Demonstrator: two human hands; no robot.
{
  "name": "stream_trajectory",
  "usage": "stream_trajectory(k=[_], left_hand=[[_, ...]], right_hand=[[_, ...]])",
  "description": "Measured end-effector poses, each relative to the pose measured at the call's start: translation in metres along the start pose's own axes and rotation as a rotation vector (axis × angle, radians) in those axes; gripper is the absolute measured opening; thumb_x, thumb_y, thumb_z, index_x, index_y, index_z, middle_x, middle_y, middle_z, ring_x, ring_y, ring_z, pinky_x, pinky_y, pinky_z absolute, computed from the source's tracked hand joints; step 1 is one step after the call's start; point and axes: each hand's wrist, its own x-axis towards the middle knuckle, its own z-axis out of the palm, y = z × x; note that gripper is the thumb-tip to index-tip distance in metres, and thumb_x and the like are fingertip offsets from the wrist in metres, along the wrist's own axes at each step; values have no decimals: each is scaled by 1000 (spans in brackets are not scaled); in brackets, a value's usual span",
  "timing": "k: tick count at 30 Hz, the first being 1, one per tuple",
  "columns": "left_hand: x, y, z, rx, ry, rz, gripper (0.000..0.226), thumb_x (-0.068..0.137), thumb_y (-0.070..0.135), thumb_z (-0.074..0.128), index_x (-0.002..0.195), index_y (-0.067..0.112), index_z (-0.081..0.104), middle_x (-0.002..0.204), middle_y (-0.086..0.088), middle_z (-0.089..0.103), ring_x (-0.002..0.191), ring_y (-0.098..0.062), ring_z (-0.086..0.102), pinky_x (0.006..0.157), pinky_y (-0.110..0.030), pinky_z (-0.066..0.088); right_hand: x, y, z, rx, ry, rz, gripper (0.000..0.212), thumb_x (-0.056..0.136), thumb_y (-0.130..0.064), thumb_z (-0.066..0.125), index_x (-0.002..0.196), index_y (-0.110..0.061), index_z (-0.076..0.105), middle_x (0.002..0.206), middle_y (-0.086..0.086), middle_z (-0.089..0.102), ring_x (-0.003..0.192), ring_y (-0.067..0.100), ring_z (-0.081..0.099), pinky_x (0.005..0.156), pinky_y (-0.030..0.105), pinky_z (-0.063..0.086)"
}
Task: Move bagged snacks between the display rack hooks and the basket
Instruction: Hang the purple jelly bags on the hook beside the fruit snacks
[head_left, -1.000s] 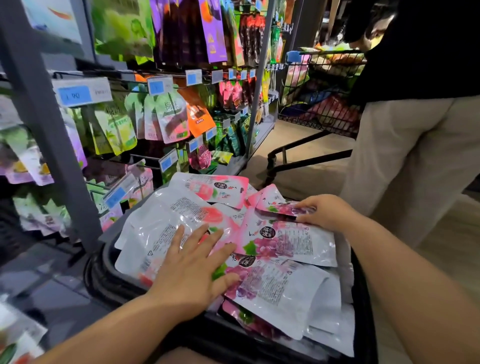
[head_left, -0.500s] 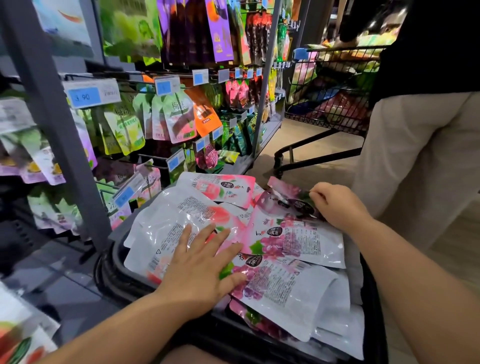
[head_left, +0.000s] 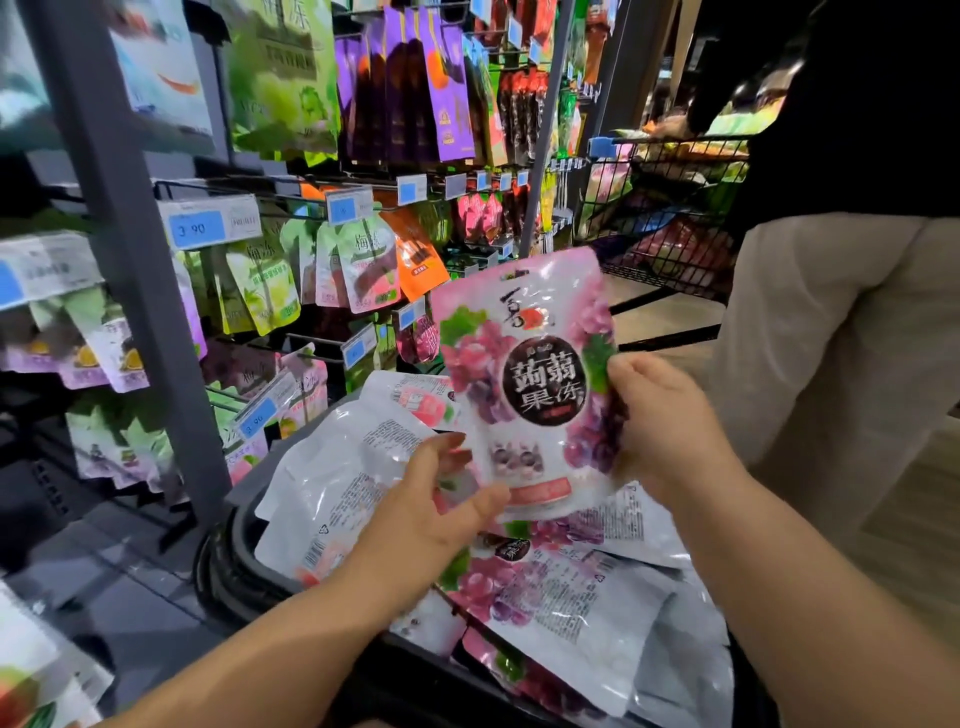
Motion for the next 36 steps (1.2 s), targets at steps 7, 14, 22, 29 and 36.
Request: stream_trajectory(k=[7,14,22,29,36], left_hand=[[-11,10,-4,-679,-84,-222,37,69,24,71,103,9,74,103,-21,73,82,-33,73,55,-40,60],[-16,-11,-19,-623,47,-243,39,68,23,71,104,7,71,102,-19,74,94,-36,71,88,-49,56],[-14,-21,-25,-562,57,-309,50,68,27,73,113,6,69,103,-14,75,95,-32,72,92,-47,53],[-15,-24,-23,-565,57,-289,44,70,26,72,110,7,70,102,-14,75,92,-31,73,88,-44,54],[-16,-22,-23,-544,66,-290,45,67,28,74,107,7,72,100,-15,75,93,-33,72,94,-50,53]], right_hand=[[-19,21,28,-177,-218,-66,14,101,-24,52,92,-24,63,89,4,69,74,23,63,60,37,48],[2,44,-40,-902,-351,-225,28,85,-42,73,110,-39,62,121,-19,54,119,4,51,92,16,38],[0,63,-65,-1008,-564,-129,71,67,-55,78,131,-37,53,131,-27,37,123,-6,31,96,6,22],[-1,65,-63,-1091,-553,-116,79,65,-63,79,136,-45,50,134,-31,35,126,-6,32,100,19,26],[-10,70,-55,-1040,-456,-297,20,78,-40,79,97,-42,74,128,-30,48,122,-7,42,104,24,36]])
